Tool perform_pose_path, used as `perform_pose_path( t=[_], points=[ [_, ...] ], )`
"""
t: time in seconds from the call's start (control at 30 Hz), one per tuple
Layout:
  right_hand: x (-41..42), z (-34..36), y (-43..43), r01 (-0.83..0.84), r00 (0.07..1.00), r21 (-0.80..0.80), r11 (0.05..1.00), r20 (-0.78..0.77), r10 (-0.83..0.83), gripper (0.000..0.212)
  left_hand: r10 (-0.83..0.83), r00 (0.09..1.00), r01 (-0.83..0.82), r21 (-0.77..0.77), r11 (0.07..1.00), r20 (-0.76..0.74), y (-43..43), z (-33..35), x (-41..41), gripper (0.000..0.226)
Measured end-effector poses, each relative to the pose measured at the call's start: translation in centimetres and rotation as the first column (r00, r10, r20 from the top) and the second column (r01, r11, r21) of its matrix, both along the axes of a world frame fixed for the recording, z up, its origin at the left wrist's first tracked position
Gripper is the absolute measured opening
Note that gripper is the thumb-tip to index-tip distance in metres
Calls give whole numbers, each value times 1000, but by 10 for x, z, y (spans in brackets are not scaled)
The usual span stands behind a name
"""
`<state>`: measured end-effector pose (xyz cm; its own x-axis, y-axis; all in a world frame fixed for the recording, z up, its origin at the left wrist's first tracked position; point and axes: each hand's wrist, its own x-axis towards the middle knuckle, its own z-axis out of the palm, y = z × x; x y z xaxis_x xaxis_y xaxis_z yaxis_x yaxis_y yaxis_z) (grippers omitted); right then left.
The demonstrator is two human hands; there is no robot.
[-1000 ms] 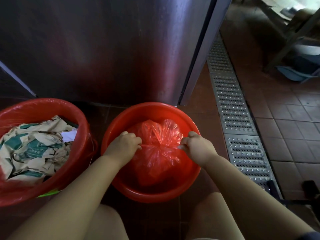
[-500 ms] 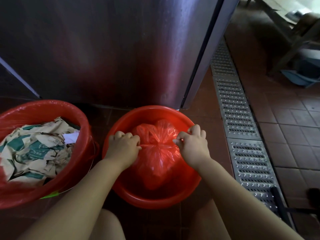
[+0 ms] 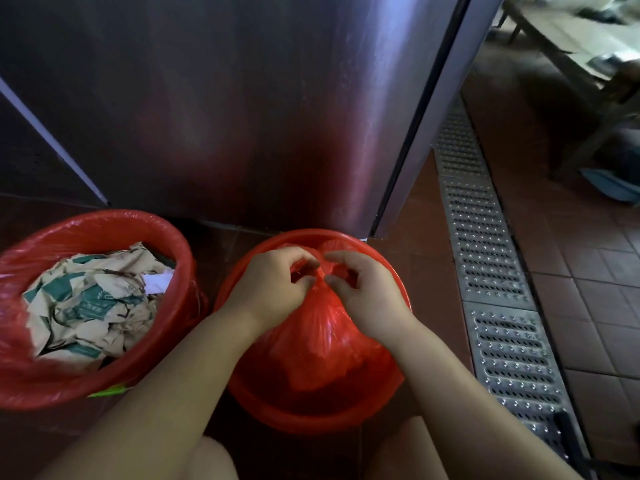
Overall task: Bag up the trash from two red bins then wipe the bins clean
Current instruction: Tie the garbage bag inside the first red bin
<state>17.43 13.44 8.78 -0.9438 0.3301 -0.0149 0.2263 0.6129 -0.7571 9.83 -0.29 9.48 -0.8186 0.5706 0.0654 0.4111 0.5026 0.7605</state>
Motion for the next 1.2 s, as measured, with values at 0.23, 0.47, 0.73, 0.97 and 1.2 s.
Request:
perform_pose_path(
  t=[0.23,0.47,0.73,0.97,1.2],
  points=[
    [-3,49,-17,-147,968,-90,985,-216,125,28,64,996,-63,28,998,-60,-21,37,8,42],
    [-15,86,-50,-300,911,-216,929,-353,212,35,265,942,-255,76,964,-205,-51,73,23,11],
    [-24,122,-88,-364,848,-142,920,-458,265,7,572,759,-560,135,817,-310,-119,105,42,14],
    [-39,151,-168,-416,772,-32,909,-540,334,19,629,653,-603,212,769,-422,-199,150,38,16],
    [-60,166,-290,-553,751,-67,830,-471,463,9,674,531,-715,155,682,-514,-334,157,37,11]
  ],
)
